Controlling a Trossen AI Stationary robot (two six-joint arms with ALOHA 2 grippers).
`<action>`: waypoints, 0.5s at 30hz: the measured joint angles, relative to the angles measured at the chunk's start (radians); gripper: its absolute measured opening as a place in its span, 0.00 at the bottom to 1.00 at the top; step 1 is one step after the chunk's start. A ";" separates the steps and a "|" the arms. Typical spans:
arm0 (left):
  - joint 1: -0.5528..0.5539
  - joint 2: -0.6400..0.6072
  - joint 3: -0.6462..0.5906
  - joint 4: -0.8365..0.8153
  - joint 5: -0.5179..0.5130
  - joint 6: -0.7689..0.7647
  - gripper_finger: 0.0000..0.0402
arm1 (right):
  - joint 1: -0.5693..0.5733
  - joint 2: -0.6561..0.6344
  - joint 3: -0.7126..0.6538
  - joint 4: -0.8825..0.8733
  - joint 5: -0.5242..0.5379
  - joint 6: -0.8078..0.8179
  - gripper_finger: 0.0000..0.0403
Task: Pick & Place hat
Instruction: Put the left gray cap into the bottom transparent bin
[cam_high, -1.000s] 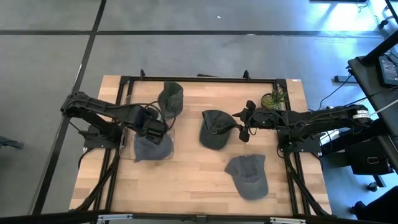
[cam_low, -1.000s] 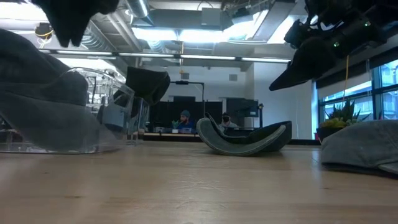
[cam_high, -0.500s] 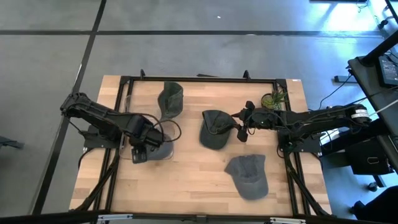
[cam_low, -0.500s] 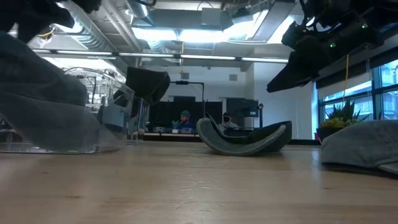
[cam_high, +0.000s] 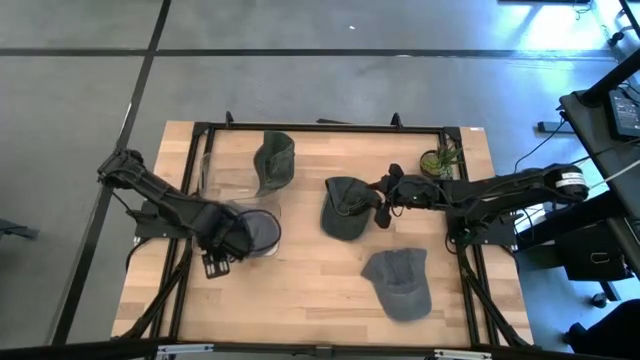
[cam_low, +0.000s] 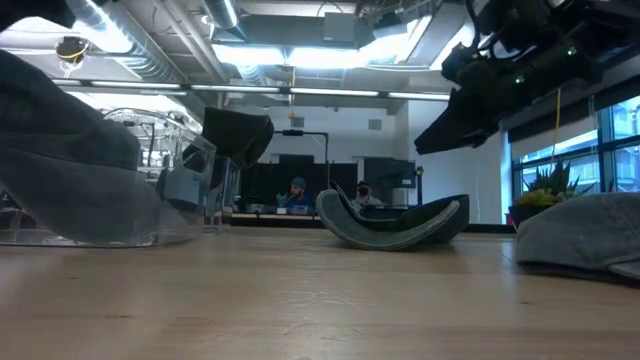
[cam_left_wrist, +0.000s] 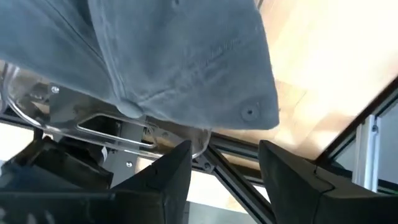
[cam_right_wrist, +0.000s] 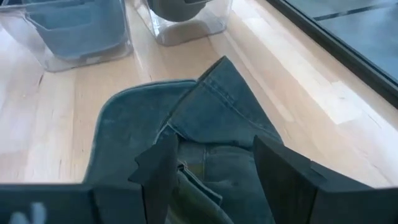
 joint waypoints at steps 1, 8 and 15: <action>-0.014 0.001 -0.012 -0.001 0.003 -0.012 0.45 | 0.000 0.012 0.000 0.016 0.000 0.000 0.52; -0.101 0.002 -0.197 0.001 -0.045 -0.171 0.44 | 0.000 0.080 0.000 0.088 0.000 -0.011 0.52; -0.107 0.003 -0.322 0.005 -0.205 -0.223 0.44 | 0.000 0.075 0.001 0.101 0.000 -0.010 0.52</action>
